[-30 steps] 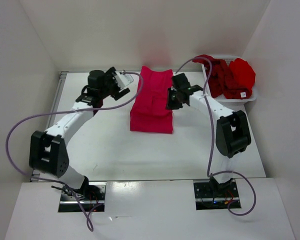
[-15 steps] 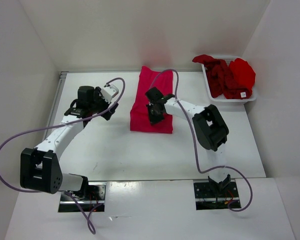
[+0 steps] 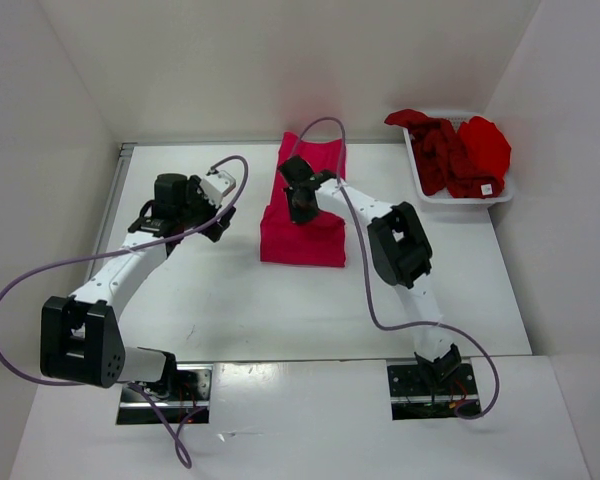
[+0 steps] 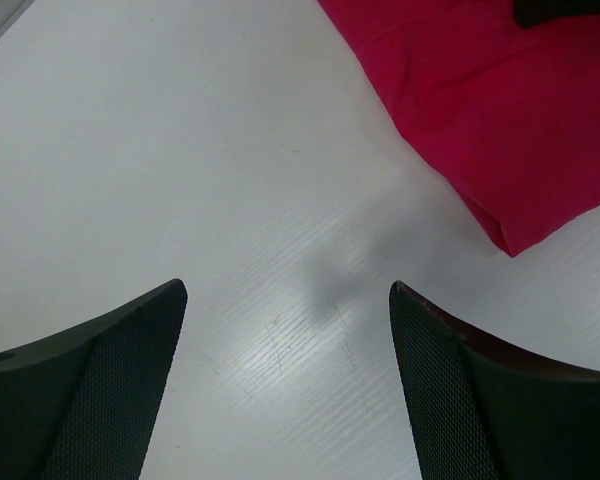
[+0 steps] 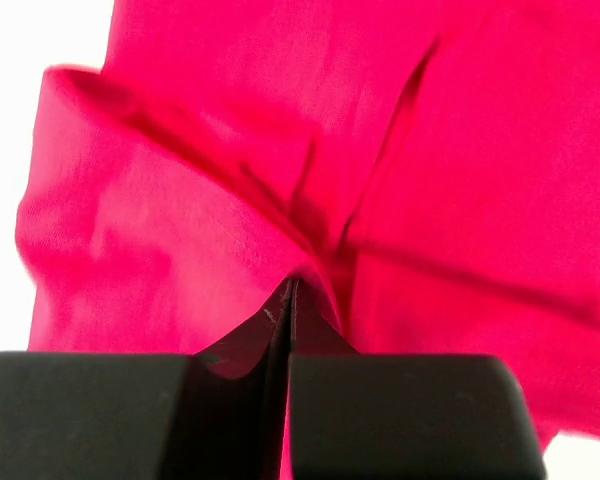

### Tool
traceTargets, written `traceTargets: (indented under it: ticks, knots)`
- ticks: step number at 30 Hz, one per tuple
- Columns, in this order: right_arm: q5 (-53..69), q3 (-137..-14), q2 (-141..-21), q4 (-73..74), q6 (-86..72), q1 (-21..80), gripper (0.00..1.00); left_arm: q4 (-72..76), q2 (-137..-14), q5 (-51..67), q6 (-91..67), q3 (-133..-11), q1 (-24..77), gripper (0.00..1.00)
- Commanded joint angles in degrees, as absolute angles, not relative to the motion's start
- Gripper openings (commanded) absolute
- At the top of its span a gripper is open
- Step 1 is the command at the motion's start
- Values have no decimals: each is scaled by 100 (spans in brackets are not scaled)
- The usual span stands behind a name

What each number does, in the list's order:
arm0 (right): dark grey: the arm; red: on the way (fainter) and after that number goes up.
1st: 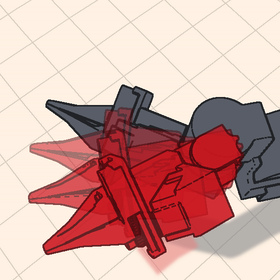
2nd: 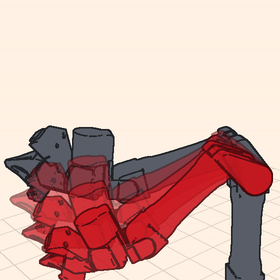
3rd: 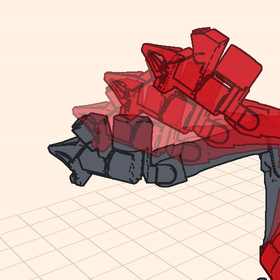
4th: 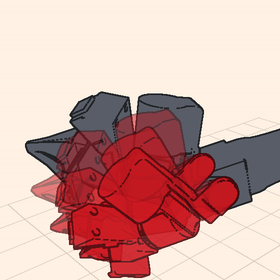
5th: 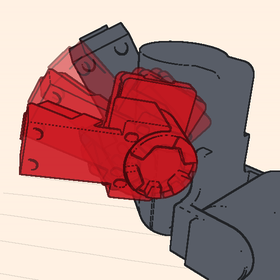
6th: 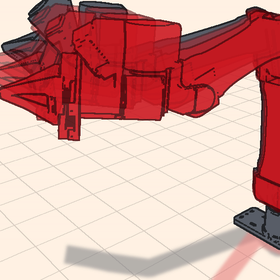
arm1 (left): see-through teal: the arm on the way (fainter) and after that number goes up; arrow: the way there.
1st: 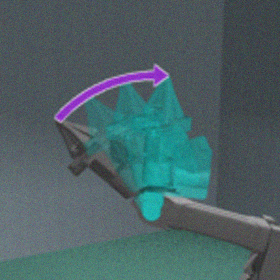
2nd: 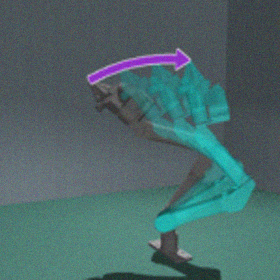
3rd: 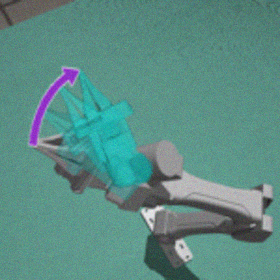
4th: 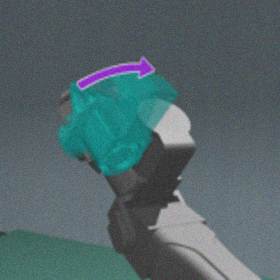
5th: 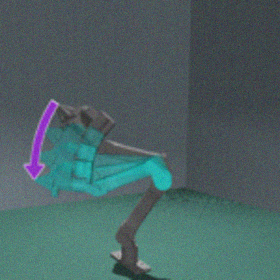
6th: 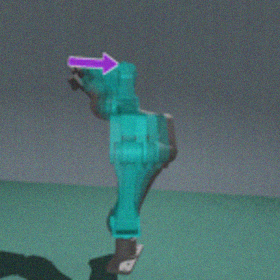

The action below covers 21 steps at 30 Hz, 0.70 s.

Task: Fold and stack the t-shirts
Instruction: Fold the folded rectangular tshirt in 1/3 of the way

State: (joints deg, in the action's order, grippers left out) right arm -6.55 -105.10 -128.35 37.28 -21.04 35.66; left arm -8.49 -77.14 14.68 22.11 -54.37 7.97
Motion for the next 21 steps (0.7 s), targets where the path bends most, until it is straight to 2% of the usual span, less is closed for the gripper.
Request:
traceTargets:
  ticks: [1, 9, 12, 16, 21]
  knots:
    - [-1230, -11475, -13253, 4148, -1750, 3507, 0, -571, -7761, 1617, 2101, -5484, 756, 89]
    - [-1591, -13576, -13939, 4763, -1749, 3209, 0, -571, -7813, 1617, 2206, -5484, 756, 89]
    - [-1660, -13649, -13731, 4825, -1697, 3155, 1, -571, -7866, 1871, 2206, -5546, 756, 89]
    - [-1609, -12843, -12948, 4694, -1644, 2971, 1, -571, -7945, 2346, 1882, -5677, 809, 90]
    - [-1346, -10816, -11709, 4271, -1459, 2971, 1, -308, -8235, 2962, 1450, -5800, 1037, 91]
